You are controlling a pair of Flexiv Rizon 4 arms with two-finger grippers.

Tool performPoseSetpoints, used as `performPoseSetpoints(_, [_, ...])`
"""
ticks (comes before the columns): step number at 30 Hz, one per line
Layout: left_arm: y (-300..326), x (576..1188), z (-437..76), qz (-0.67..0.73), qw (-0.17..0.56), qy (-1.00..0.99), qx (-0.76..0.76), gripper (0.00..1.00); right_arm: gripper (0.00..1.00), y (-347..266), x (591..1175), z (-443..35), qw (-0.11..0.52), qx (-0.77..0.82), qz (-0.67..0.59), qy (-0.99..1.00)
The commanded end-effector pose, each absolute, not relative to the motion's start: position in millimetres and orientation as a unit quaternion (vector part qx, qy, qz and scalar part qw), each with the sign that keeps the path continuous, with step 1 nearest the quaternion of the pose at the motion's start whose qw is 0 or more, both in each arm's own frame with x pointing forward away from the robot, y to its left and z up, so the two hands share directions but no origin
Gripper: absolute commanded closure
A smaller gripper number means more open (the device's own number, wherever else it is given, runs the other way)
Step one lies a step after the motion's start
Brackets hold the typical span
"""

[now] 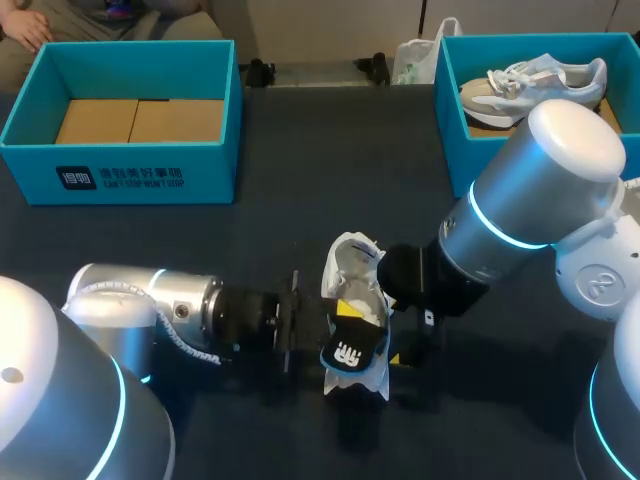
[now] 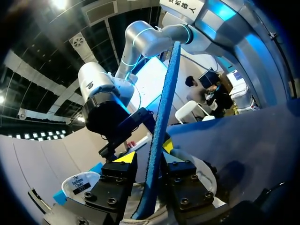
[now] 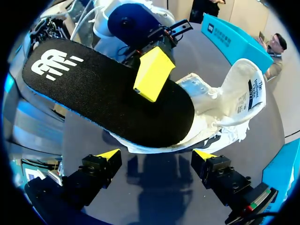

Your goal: Take the shoe out of the shoebox, open the shoe tongue, remove and reinsert the insole, then place the shoe into the shoebox

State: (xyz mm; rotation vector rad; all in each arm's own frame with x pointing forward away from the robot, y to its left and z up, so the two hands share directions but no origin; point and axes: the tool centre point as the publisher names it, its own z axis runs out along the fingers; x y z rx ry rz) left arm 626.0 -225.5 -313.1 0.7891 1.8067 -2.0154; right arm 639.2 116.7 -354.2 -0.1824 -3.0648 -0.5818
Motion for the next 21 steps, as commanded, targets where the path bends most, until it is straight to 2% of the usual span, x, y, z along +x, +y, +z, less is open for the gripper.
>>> performPoseSetpoints(1, [-226.7, 622.0, -306.8, -0.7, 0.163, 0.637, 0.278, 0.68, 0.0, 116.3, 638.4, -354.6, 0.008, -0.058, -0.187, -0.981])
performPoseSetpoints(7, [-229.7, 620.6, -298.3, -0.69, 0.173, 0.641, 0.288, 0.76, 0.0, 116.3, 638.4, -354.6, 0.008, -0.058, -0.187, -0.981])
performPoseSetpoints(8, [-230.1, 620.4, -297.0, -0.687, 0.177, 0.642, 0.289, 1.0, 0.0, 116.3, 638.4, -354.6, 0.008, -0.058, -0.187, -0.981])
performPoseSetpoints(21, [-231.0, 630.4, -315.8, -0.678, 0.2, 0.644, 0.293, 1.0, 0.0, 116.3, 638.4, -354.6, 0.008, -0.058, -0.187, -0.981])
